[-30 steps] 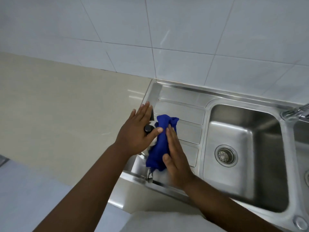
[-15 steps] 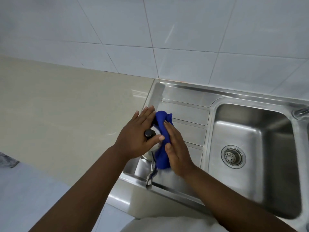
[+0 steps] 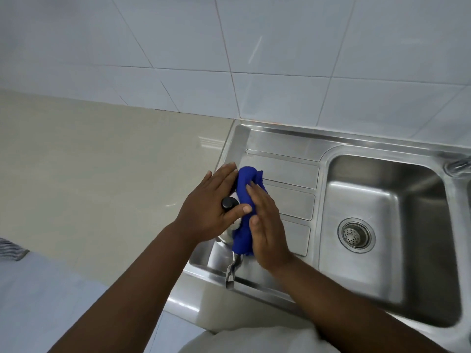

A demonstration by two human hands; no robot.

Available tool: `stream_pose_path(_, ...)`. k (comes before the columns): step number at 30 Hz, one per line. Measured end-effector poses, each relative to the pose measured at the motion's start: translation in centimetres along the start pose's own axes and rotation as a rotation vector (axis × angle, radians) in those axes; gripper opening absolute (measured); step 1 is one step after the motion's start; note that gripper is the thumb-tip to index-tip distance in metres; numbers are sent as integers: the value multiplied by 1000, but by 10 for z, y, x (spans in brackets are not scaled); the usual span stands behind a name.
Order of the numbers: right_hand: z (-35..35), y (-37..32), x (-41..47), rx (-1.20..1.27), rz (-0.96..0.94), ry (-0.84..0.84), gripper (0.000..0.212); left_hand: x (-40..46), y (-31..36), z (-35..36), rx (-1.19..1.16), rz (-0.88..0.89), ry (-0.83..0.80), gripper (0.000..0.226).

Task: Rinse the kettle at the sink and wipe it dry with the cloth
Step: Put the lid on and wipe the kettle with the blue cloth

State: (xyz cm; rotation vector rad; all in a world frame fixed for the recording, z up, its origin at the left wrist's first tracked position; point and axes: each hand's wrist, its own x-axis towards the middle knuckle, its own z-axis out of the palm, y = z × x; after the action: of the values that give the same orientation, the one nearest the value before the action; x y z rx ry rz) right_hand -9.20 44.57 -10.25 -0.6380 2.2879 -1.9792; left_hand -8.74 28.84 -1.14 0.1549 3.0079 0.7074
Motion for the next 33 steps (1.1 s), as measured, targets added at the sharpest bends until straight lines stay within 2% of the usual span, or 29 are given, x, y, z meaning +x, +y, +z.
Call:
stream_pose_path(2, -5, 13, -3, 126, 277, 54, 52, 1, -2, -3, 78, 30, -24, 96)
stream_pose_path(4, -8, 14, 0, 312, 557, 121, 50, 3, -6, -9, 124, 124, -61, 90)
stream_pose_path(6, -8, 6, 6, 314, 680, 130, 59, 8, -9, -16, 152, 208, -135, 84)
stream_pose_path(8, -5, -10, 11, 271, 681, 138, 61, 13, -10, -21, 188, 226, -183, 87)
stream_pose_path(10, 0, -30, 14, 230, 540, 127, 53, 16, -8, -22, 239, 207, -176, 96)
stream_pose_path(12, 4, -46, 13, 162, 352, 104, 55, 15, -5, -21, 288, 196, -167, 102)
stream_pose_path(14, 2, -48, 7, 95, 253, 67, 53, 11, -5, -19, 322, 208, -143, 104)
stream_pose_path(16, -9, -39, 1, 94, 345, 11, 48, 6, -5, -18, 351, 226, -123, 106)
stream_pose_path(19, -28, -36, 9, 76, 717, -113, 68, -1, -5, -15, 449, 250, -117, 109)
stream_pose_path(20, -33, -41, 15, 27, 787, -164, 73, -4, -4, -14, 478, 252, -105, 111)
stream_pose_path(22, -41, -57, 29, -30, 836, -243, 76, -7, -2, -11, 498, 238, -62, 115)
stream_pose_path(25, -42, -94, 42, -43, 815, -338, 84, -13, 0, -9, 487, 206, 18, 119)
stream_pose_path(27, -41, -119, 42, -75, 763, -366, 73, -13, 0, -6, 492, 184, 51, 119)
stream_pose_path(29, -32, -133, 30, -107, 741, -342, 66, -13, -2, -5, 489, 166, 72, 119)
stream_pose_path(33, 9, -125, -19, 55, 684, -5, 92, -11, -13, -5, 474, 199, 103, 116)
